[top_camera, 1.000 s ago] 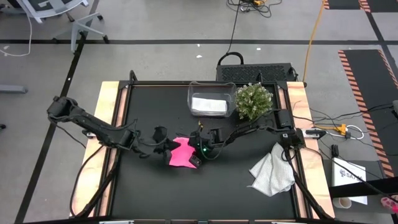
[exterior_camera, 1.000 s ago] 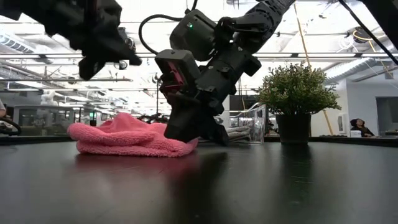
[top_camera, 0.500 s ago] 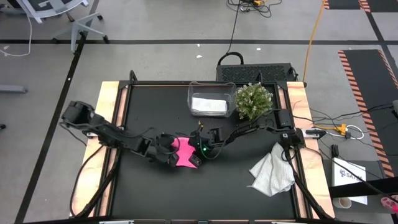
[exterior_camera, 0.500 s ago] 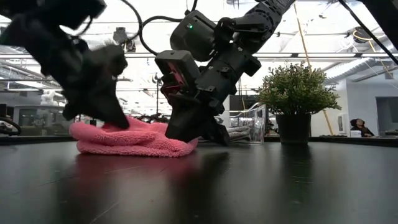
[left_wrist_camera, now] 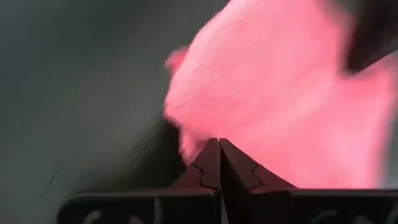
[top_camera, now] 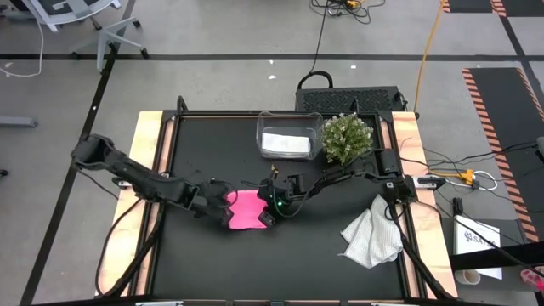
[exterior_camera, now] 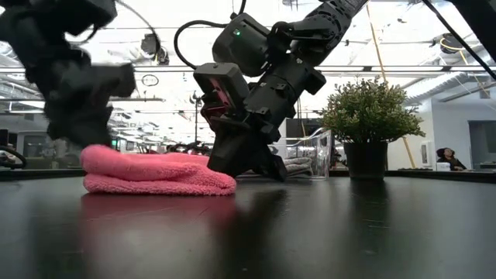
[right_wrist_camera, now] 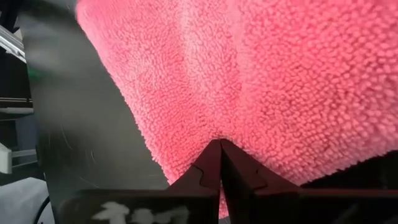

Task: Fold microfiber towels
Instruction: Fold the pink towel

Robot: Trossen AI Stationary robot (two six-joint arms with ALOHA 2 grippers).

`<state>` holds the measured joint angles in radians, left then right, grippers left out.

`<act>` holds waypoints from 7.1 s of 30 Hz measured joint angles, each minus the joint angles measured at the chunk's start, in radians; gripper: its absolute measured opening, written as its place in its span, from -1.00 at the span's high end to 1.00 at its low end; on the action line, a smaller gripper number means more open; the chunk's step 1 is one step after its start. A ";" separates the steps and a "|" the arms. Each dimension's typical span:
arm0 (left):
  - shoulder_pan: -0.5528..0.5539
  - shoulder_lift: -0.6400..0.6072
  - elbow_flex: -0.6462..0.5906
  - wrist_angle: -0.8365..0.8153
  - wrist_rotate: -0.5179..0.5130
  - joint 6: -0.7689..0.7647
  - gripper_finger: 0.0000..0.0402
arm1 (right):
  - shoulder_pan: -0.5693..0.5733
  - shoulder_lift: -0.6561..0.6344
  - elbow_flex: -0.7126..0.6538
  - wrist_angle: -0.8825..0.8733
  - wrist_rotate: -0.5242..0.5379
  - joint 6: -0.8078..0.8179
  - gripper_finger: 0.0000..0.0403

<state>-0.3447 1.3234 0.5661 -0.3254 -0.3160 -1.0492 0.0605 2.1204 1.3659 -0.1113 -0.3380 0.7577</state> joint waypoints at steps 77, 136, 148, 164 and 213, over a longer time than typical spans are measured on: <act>0.028 0.250 0.002 0.380 -0.039 0.237 1.00 | 0.139 -0.136 -0.136 0.420 0.448 -0.157 1.00; -0.243 0.065 -0.244 0.729 -0.193 0.159 1.00 | 0.198 0.225 -0.220 0.823 0.539 -0.362 1.00; -0.156 0.299 -0.283 0.948 -0.174 0.248 1.00 | 0.196 0.225 -0.220 0.834 0.543 -0.323 1.00; -0.137 0.387 -0.279 1.042 -0.136 0.263 1.00 | 0.132 -0.091 -0.240 0.573 0.544 -0.502 1.00; -0.137 0.387 -0.280 1.026 -0.124 0.249 1.00 | 0.021 0.231 -0.207 0.878 0.383 -0.665 1.00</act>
<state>-0.4820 1.7103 0.2859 0.7004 -0.4397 -0.8002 0.0812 2.3515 1.1592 0.7672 0.0447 0.0930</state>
